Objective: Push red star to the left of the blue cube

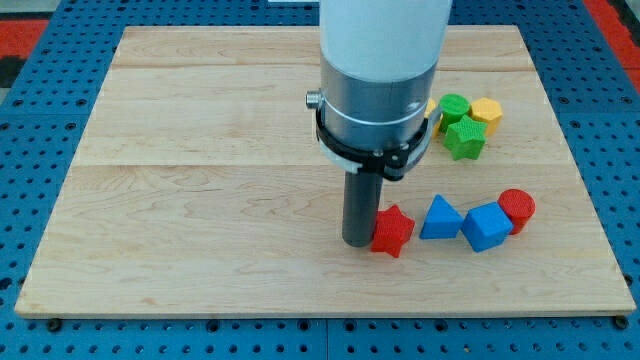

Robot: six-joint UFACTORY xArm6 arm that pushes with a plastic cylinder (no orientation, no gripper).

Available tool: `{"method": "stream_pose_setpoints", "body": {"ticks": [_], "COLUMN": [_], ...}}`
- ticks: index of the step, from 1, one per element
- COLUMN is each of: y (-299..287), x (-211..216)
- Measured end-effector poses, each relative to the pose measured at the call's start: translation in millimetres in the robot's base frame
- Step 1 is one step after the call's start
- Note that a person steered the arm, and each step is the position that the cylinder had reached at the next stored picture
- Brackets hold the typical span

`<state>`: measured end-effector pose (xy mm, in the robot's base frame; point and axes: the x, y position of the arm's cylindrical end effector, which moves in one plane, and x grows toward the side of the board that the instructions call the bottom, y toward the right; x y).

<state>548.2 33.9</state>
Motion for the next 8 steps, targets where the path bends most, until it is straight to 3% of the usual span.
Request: {"method": "stream_pose_setpoints", "body": {"ticks": [3,4,5,6,8], "y": [74,60,-3,0,44], "x": [35,55,38,5,-13]}}
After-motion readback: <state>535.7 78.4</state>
